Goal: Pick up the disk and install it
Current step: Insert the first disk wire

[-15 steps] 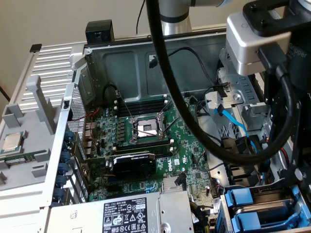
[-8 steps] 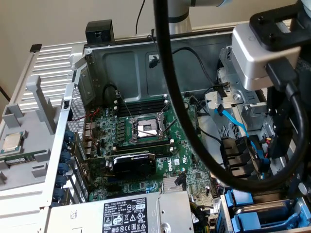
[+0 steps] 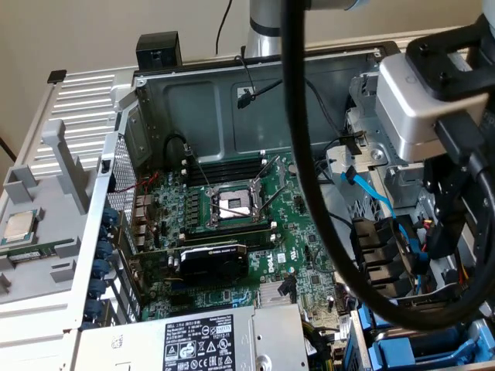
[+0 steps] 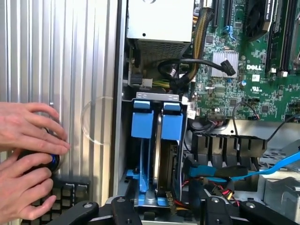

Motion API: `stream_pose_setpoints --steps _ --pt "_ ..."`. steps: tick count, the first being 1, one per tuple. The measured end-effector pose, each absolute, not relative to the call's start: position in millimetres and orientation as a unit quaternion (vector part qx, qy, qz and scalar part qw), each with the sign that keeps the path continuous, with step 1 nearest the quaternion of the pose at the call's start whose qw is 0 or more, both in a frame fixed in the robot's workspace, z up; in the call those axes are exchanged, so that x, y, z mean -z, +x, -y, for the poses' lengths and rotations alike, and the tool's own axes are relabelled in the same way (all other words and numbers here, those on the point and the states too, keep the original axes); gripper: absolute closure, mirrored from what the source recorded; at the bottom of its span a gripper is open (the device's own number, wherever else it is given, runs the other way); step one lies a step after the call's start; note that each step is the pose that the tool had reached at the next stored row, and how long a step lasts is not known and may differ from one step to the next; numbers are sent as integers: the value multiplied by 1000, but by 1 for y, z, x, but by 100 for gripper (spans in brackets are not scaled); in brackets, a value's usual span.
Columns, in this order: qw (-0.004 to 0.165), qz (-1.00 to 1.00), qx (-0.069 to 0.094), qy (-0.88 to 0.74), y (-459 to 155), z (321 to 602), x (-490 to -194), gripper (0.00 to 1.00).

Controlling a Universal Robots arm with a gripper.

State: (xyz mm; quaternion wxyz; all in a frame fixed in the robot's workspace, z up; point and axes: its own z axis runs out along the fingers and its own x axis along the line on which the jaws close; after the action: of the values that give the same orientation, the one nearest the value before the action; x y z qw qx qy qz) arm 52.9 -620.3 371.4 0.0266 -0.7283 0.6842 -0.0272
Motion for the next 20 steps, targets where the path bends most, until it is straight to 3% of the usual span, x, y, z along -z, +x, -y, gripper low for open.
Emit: stream_pose_setpoints --steps 5,7,9,10,14,15,17,19,20 --pt "27 -669 27 -742 55 620 -367 45" --pt "27 -664 26 -747 56 620 -364 38" --pt "27 -660 26 -751 58 620 -363 38" --pt "27 -659 25 -752 58 620 -361 31" --pt "26 -657 24 -753 58 621 -358 31" --pt "26 -656 24 -754 58 621 -357 33" --pt "25 -656 21 -754 58 621 -357 46" --pt "25 -656 17 -754 59 622 -356 46" --pt "25 -656 15 -755 60 622 -355 53"
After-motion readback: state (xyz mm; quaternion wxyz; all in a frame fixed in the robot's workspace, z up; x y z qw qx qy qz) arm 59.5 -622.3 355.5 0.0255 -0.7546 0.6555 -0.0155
